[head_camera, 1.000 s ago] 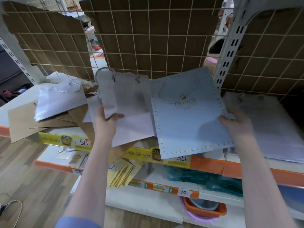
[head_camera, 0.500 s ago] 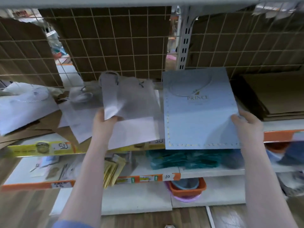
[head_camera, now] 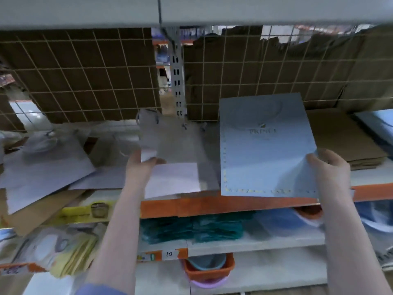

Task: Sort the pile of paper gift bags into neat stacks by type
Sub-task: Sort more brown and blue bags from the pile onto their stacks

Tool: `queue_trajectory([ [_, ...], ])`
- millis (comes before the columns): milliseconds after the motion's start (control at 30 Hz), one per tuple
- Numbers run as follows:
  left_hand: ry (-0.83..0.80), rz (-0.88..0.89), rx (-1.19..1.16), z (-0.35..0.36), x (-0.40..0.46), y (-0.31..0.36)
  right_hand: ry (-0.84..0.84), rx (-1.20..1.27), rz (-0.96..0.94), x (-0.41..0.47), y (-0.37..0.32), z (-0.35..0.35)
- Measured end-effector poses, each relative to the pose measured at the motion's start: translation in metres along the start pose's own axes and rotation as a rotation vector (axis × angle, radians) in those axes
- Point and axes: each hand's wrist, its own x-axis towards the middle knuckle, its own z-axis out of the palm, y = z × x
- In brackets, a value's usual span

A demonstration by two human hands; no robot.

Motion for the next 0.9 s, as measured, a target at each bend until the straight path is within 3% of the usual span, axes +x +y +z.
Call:
queue_trajectory([
  [300,0.024,-0.043,0.107,0.106,-0.008,0.008,-0.047,-0.033,0.034,0.097,0.027,-0.036],
  [433,-0.011,-0.028,0.181,0.121,0.003,0.002,-0.04,-0.022,0.066,0.11,0.036,-0.035],
  [733,0.004,0.172,0.614,0.138,0.012,-0.005,-0.054,-0.069,0.045,0.116,0.04,-0.028],
  [900,-0.106,0.116,0.653,0.134,0.009,-0.012,-0.037,-0.104,0.04,0.114,0.044,-0.028],
])
